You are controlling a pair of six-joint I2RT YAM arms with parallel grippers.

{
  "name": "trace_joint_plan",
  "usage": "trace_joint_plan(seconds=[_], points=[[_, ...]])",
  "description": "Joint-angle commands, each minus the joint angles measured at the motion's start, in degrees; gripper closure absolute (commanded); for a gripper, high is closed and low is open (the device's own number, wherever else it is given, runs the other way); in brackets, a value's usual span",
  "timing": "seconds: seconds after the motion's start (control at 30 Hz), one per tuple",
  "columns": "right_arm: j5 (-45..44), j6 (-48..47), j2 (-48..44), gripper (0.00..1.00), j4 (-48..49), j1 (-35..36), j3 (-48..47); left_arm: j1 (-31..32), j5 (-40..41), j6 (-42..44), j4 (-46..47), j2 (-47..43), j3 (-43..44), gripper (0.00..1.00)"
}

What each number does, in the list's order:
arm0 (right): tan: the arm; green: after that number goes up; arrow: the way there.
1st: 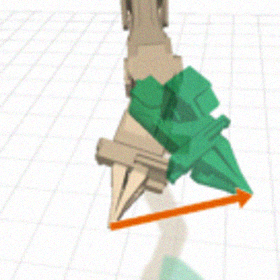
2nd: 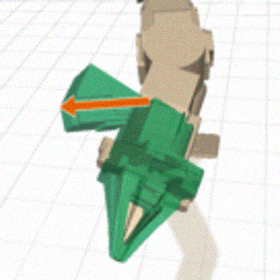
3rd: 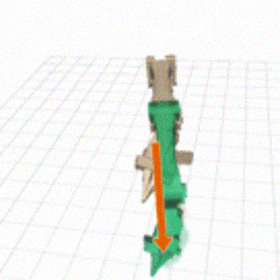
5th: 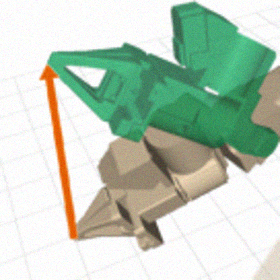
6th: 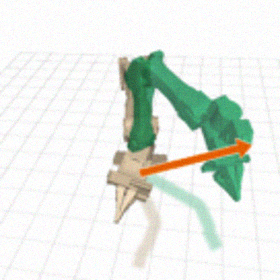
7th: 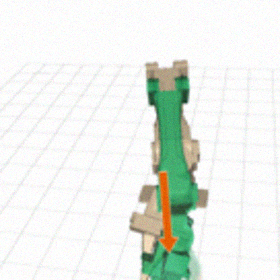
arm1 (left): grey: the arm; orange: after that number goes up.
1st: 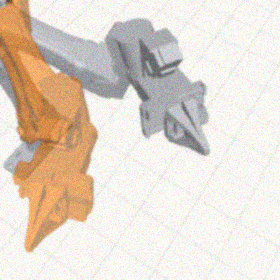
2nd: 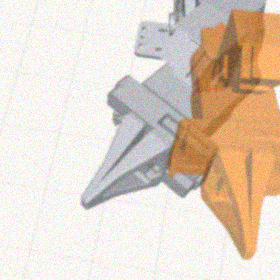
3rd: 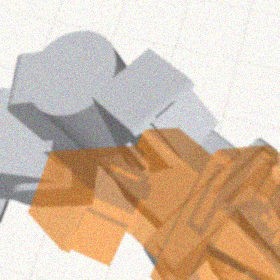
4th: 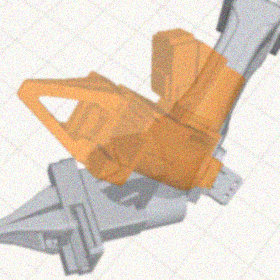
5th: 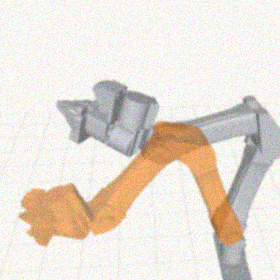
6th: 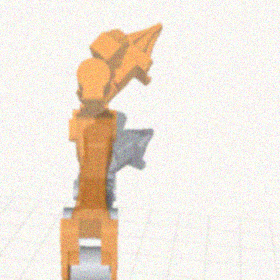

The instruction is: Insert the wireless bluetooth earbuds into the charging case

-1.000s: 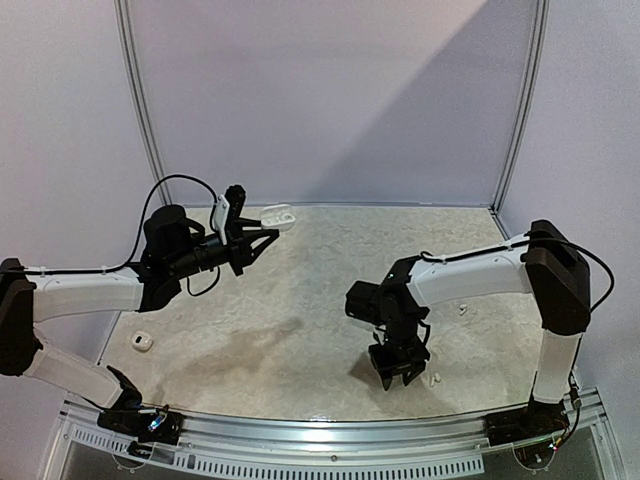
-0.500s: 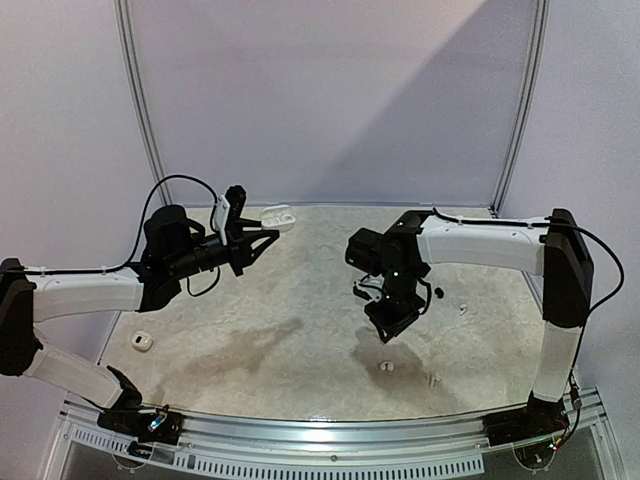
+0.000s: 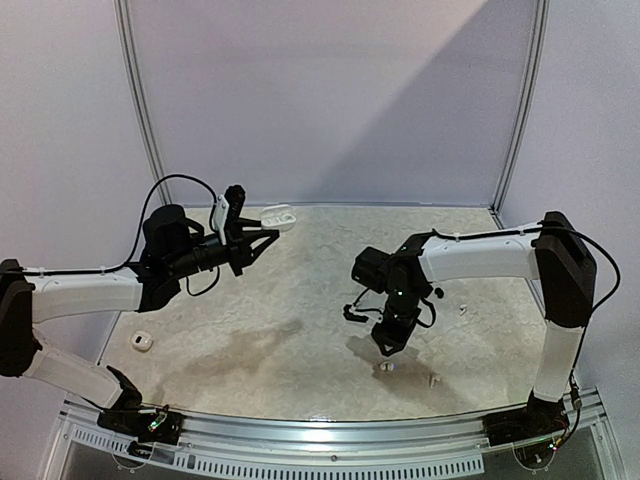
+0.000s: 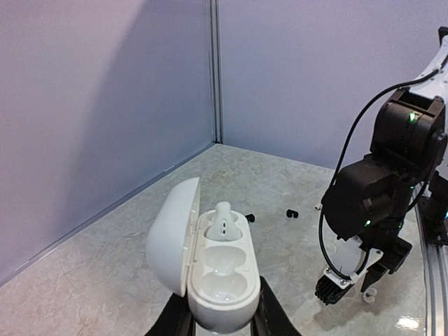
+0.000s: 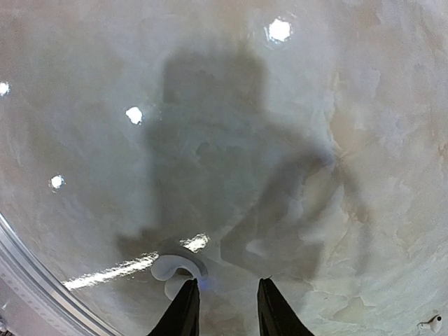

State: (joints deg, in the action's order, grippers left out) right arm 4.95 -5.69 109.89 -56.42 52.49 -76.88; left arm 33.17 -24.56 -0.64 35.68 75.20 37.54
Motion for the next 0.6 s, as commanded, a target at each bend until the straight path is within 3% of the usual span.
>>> trace_joint_plan(seconds=[0.0, 0.57], points=[[1.8, -2.0, 0.4, 0.71, 1.9, -0.3, 1.8, 0.8, -0.4, 0.5, 0.2, -1.0, 0.4, 1.0], [5.4, 1.8, -0.8, 0.75, 3.6, 1.4, 7.3, 0.8, -0.5, 0.6, -1.2, -0.8, 0.5, 1.0]])
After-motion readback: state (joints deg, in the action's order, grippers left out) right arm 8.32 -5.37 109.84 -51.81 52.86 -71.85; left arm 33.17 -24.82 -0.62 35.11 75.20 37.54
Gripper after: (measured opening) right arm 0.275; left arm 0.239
